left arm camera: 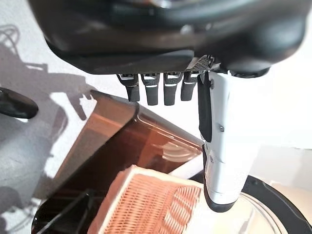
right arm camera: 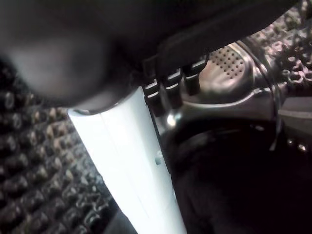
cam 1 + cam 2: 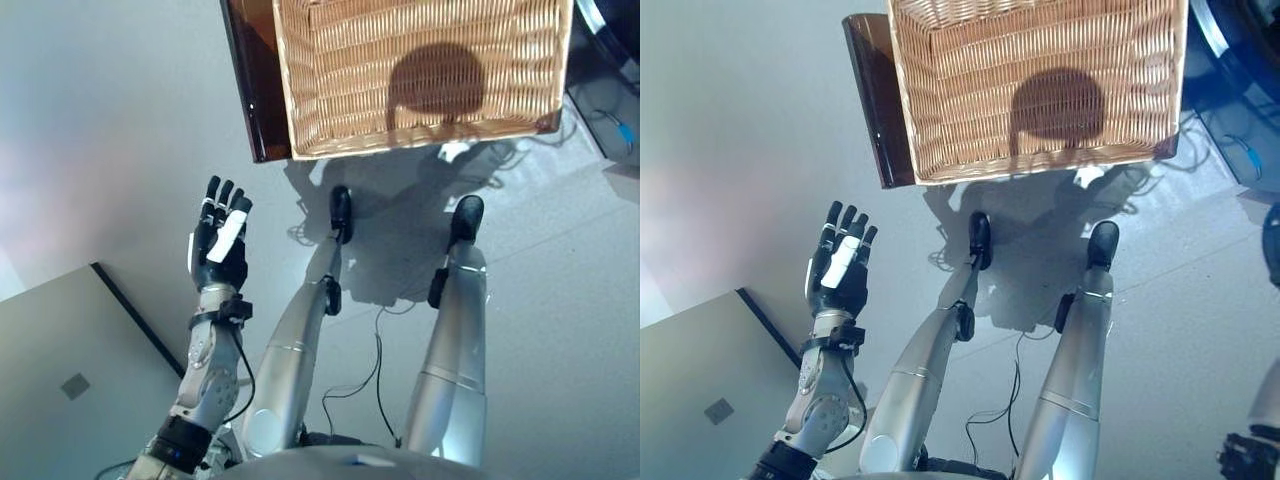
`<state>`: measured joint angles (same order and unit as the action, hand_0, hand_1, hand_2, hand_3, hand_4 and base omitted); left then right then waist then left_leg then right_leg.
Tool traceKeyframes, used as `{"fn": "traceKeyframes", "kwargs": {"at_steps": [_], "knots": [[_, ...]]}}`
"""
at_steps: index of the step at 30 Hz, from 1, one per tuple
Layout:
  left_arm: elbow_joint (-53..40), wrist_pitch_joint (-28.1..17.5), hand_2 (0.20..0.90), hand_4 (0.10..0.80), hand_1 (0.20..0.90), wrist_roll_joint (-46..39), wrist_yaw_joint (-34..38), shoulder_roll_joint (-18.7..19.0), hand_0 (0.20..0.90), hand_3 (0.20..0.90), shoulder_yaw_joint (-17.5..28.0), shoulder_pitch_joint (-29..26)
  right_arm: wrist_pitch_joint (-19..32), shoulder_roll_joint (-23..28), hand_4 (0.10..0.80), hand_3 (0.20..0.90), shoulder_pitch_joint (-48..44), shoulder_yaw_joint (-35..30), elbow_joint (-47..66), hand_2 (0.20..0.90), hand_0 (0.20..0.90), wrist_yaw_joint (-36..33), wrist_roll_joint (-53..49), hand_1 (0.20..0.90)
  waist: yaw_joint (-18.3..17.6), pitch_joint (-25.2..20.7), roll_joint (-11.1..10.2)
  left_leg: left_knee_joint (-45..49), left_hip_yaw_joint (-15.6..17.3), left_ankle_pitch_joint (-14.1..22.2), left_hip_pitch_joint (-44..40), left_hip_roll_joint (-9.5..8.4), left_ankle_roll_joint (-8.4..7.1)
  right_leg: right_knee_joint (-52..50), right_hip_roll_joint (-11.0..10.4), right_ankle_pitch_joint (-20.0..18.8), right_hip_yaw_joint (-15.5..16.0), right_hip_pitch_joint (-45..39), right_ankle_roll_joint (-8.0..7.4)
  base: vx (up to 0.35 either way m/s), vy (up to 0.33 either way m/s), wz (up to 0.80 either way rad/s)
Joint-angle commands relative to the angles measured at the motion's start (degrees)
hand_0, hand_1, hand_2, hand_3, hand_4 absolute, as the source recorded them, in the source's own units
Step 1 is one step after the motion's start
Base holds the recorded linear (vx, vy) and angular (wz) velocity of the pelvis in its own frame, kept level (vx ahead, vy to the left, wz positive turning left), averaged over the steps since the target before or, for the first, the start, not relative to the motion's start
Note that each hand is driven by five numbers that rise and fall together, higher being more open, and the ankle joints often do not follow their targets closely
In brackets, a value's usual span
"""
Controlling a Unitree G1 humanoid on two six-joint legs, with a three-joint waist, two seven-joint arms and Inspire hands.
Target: Pick up the clothes and place them into the washing machine
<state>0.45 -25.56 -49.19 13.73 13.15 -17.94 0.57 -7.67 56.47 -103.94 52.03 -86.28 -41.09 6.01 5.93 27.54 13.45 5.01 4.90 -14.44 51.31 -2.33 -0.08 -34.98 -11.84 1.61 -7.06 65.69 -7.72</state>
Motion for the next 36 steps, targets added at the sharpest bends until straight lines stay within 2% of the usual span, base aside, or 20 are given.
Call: {"fn": "traceKeyframes", "kwargs": {"at_steps": [1,9,12,25,36], "knots": [[-3.1,-5.5,0.9,0.8,0.9,1.0,0.2,3.1,0.9,0.9,5.6,-0.5,-2.5,4.0,0.8,0.9,-7.9,10.2,5.2,0.9,0.9,-10.5,8.1,0.9,2.1,2.3,2.5,2.0,1.0,3.9,0.3,-0.05,-5.61,2.6,3.8,3.0,4.2,-3.4,3.9,-0.022,0.061,-0.02],[-2.6,-5.7,0.9,0.8,0.9,2.1,0.2,2.6,0.9,0.9,5.2,-1.6,-6.1,6.0,0.8,0.9,-4.5,7.3,7.0,0.9,0.9,-15.2,11.7,0.9,3.2,2.3,3.8,2.0,0.3,3.4,0.1,-1.06,-5.44,2.0,2.9,3.4,4.2,-3.7,3.75,-0.021,0.036,0.0],[-2.7,-5.9,0.9,0.8,0.9,2.4,0.0,2.5,0.9,0.9,5.1,-1.7,-7.0,7.0,0.8,0.9,-4.1,7.2,7.4,0.9,0.9,-15.0,13.1,0.9,3.8,2.3,4.1,2.0,0.1,3.1,0.3,-1.47,-5.46,1.8,2.6,3.4,4.2,-3.7,3.73,-0.028,0.041,0.07],[-2.9,-6.0,0.9,0.8,0.9,1.9,0.0,3.1,0.9,0.9,5.3,-1.3,-5.4,3.9,0.8,0.9,-2.1,6.5,6.1,0.9,0.9,-11.6,13.1,0.9,5.0,2.3,3.6,2.0,-0.8,2.3,1.9,-1.83,-5.5,2.7,1.9,2.7,4.8,-3.5,3.65,-0.016,0.019,0.04],[-2.9,-6.1,0.9,0.8,0.9,1.4,0.0,2.9,0.9,0.9,5.5,-1.3,-4.2,-0.4,0.8,0.9,4.7,1.1,5.9,0.9,0.9,-10.5,13.0,0.9,5.6,2.3,3.1,1.9,-1.1,1.8,2.5,-2.06,-5.42,3.8,1.9,2.2,5.2,-4.2,3.64,-0.011,0.025,0.04]]}}
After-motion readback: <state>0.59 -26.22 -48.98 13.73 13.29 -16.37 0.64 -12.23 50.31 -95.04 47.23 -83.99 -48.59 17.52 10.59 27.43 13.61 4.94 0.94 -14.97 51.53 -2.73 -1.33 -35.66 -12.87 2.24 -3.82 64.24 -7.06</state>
